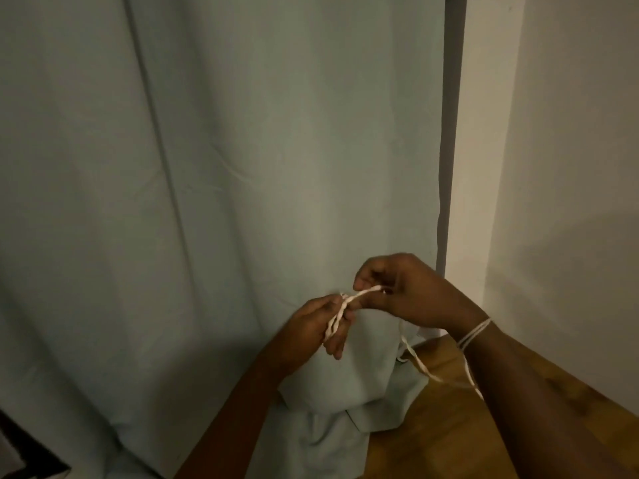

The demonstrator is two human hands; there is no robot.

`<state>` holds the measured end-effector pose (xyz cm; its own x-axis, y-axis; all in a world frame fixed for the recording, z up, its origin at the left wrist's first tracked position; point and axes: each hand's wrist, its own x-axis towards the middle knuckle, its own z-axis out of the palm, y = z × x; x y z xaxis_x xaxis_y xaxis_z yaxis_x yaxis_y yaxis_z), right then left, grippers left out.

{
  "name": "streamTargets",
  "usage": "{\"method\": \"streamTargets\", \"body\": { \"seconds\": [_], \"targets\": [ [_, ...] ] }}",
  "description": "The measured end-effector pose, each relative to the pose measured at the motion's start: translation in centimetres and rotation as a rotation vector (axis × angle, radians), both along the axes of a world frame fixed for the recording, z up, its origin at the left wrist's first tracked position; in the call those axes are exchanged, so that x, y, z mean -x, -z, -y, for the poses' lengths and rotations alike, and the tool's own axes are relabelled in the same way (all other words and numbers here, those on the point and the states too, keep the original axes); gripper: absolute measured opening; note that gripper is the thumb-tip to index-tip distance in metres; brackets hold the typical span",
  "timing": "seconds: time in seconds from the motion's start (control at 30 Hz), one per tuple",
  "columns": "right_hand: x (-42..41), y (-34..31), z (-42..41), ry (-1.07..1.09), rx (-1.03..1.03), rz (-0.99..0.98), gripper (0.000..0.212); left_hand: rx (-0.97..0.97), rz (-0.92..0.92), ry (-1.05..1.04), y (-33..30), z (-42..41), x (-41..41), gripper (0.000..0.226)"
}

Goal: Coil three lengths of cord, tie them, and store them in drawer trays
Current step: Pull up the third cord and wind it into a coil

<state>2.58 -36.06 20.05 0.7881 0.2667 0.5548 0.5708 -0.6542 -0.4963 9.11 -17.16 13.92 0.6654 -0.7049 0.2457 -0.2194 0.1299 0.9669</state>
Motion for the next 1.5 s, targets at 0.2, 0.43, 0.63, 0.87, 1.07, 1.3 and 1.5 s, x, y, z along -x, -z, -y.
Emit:
{"method": "streamTargets", "body": {
  "seconds": [0.2,0.43,0.63,0.87,1.07,1.3,1.5],
  "targets": [
    [-2.5,2.7,-1.2,-0.263,-0.714,-0.203,0.028,0.42,-0.433,0.471,-1.6,-0.6,0.4,0.044],
    [-2.0,5.9,-4.3,-0.276,-0.862,-0.607,0.049,0.717,-0.504,0.302,-2.2,-1.1,0.6,0.039],
    [-0.4,9.4,-6.1,-0.343,-0.431,-0.793,0.015,0.708,-0.348,-0.003,-3.8,-1.5,-0.6,0.039],
    [1.5,5.2,-4.6,-0.028,0.296,-0.247,0.019,-0.129,0.899,-0.522,1.6,-1.4,-2.2,0.046],
    [1.5,-1.5,-1.4,0.024,0.145,0.013,0.011,-0.025,0.071,-0.074,0.3,-1.4,0.3,0.039],
    [-2.0,1.6,-0.3,-0.372,-0.588,-0.355,0.042,0.323,-0.352,0.35,-2.1,-1.7,1.1,0.044],
    [-1.3,6.7,-1.4,-0.705,-0.746,-0.917,0.045,0.454,-0.391,0.224,-2.4,-2.2,0.5,0.04]
  ]
}}
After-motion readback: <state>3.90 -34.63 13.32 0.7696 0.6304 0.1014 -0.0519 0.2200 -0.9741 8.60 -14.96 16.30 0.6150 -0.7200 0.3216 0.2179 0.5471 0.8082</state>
